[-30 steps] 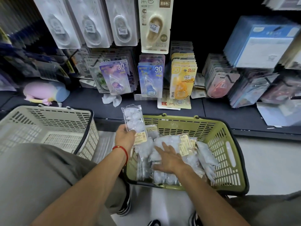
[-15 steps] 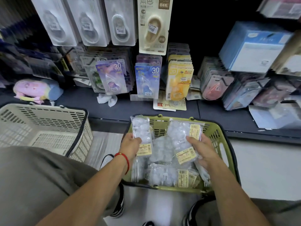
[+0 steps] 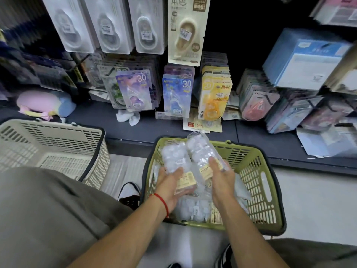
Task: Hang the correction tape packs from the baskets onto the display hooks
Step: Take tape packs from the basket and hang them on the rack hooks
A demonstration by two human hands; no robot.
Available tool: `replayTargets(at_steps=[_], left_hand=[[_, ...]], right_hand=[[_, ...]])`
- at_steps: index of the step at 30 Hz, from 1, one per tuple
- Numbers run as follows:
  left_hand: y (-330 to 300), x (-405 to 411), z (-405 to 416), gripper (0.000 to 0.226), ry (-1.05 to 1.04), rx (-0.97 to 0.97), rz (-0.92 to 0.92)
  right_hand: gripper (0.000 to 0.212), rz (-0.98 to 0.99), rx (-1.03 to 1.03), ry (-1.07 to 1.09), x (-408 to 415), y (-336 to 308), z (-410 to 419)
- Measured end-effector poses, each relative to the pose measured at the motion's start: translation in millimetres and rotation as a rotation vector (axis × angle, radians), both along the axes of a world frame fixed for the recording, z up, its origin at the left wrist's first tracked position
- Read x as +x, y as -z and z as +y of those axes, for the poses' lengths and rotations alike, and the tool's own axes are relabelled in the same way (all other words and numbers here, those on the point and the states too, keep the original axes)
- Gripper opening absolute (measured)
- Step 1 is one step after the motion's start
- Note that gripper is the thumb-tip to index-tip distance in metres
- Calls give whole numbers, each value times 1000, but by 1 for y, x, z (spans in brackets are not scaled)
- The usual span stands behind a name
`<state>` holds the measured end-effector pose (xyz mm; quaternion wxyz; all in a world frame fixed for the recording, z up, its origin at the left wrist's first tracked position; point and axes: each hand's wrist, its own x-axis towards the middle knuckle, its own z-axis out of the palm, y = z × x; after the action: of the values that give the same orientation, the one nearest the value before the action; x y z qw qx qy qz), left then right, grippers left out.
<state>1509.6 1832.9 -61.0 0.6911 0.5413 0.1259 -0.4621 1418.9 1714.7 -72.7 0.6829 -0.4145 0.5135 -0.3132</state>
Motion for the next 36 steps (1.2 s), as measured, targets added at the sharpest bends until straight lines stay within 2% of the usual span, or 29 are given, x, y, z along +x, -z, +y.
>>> replayTargets(at_steps=[2, 4, 7, 8, 10, 11, 12, 15, 17, 18, 20, 24, 28, 30, 33, 36], left_hand=[[1, 13, 4, 34, -77, 58, -29], [5, 19, 6, 32, -68, 134, -88], [4, 9, -3, 22, -14, 139, -62], [2, 4, -6, 29, 1, 125, -40], [6, -1, -11, 50, 35, 115, -50], [10, -2, -11, 55, 56, 132, -102], [13, -2, -10, 54, 64, 145, -154], [20, 7, -4, 40, -13, 126, -176], [21, 17, -1, 36, -66, 135, -189], [20, 22, 0, 37, -70, 149, -216], [20, 29, 2, 39, -67, 177, -253], [17, 34, 4, 35, -77, 175, -247], [10, 36, 6, 37, -69, 158, -285], [6, 37, 6, 34, -74, 146, -319], [-4, 38, 6, 31, -61, 151, -406], [-14, 35, 4, 28, 2, 153, -487]], right_hand=[[29, -87, 32, 72, -11, -4, -13], [36, -202, 47, 31, -19, -9, -19], [38, -181, 93, -88, -13, -6, -3], [32, -117, 76, -111, -8, -2, 8], [14, 107, -180, -195, -1, 11, 25], [14, 211, -316, -284, 0, 15, 30], [20, 289, -387, -371, -2, 19, 32], [35, 457, -342, -585, -18, 22, 14], [31, 775, -458, -916, -36, 26, -1], [37, 907, -490, -1065, -43, 30, -5], [47, 1025, -520, -1191, -49, 34, -6], [48, 1004, -607, -1307, -43, 31, -8], [49, 960, -571, -1365, -49, 28, -16], [40, 854, -484, -1259, -55, 17, -31], [21, 605, -280, -972, -69, -13, -60], [23, 262, -95, -704, -73, -57, -83]])
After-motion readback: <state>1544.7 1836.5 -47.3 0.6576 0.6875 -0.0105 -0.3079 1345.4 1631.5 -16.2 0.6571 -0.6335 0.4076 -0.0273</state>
